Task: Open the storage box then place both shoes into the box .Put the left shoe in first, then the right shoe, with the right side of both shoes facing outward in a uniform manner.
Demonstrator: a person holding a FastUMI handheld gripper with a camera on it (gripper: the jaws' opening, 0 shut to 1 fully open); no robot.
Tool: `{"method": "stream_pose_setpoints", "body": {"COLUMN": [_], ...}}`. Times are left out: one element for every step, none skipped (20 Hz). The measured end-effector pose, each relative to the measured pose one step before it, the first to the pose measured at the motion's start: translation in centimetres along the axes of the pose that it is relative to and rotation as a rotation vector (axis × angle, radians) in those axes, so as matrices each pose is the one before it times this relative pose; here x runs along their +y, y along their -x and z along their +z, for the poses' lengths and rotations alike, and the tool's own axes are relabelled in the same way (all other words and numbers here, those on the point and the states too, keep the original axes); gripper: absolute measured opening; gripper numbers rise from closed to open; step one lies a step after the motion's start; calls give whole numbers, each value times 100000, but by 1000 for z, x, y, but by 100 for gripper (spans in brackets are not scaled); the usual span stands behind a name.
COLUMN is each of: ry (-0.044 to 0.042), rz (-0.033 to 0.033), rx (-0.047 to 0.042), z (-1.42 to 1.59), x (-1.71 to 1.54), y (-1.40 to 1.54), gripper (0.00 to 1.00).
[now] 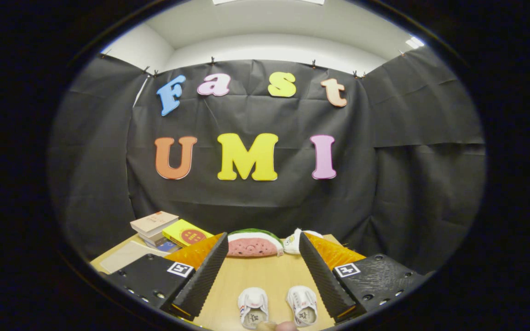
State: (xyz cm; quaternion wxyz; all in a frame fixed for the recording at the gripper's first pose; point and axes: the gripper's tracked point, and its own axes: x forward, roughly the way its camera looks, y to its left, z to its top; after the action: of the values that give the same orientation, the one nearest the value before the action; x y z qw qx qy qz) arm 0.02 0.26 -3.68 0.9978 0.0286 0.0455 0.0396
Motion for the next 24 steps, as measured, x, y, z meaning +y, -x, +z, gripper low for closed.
{"method": "stream_pose_setpoints", "body": {"ry": [-244, -250, 63, -207, -631, -840, -877, -498, -586, -740, -536, -460, -674, -769, -1392, -2671, -3418, -3491, -3186, -2734, -2786, -3142, -3210, -3599], "rz": [1000, 843, 863, 765, 903, 1177, 2016, 2736, 2319, 2240, 2305, 1631, 2066, 2025, 2334, 3190, 3785, 3619, 3804, 2999, 2448, 2355, 2137, 1783], "rx": [810, 842, 862, 830, 974, 1444, 1734, 2327, 2506, 2136, 1549, 1101, 1190, 2046, 3253, 3215, 3523, 3339, 3647, 3192, 3628, 2970, 3186, 3496], "z": [-289, -442, -409, -503, -446, -630, -691, -922, -832, -867, -594, -672, -590, -967, -1104, -1223, -1153, -1183, -1048, -1017, -902, -946, -758, -808], "x": [535, 493, 539, 497, 537, 548, 849, 1042, 908, 945, 968, 779, 944, 987, 918, 1003, 1122, 1047, 984, 853, 591, 637, 469, 143], "y": [-191, -144, -142, -221, -147, -220, -78, -98, -137, -140, -74, -137, -337, -504, -559, -645, -535, -694, -742, -905, -742, -959, -925, -953], "gripper": [95, 95, 95, 95, 95, 95, 95, 95, 94, 93, 93, 93, 93, 94, 94, 95, 96, 96, 96, 96, 96, 96, 96, 96]}}
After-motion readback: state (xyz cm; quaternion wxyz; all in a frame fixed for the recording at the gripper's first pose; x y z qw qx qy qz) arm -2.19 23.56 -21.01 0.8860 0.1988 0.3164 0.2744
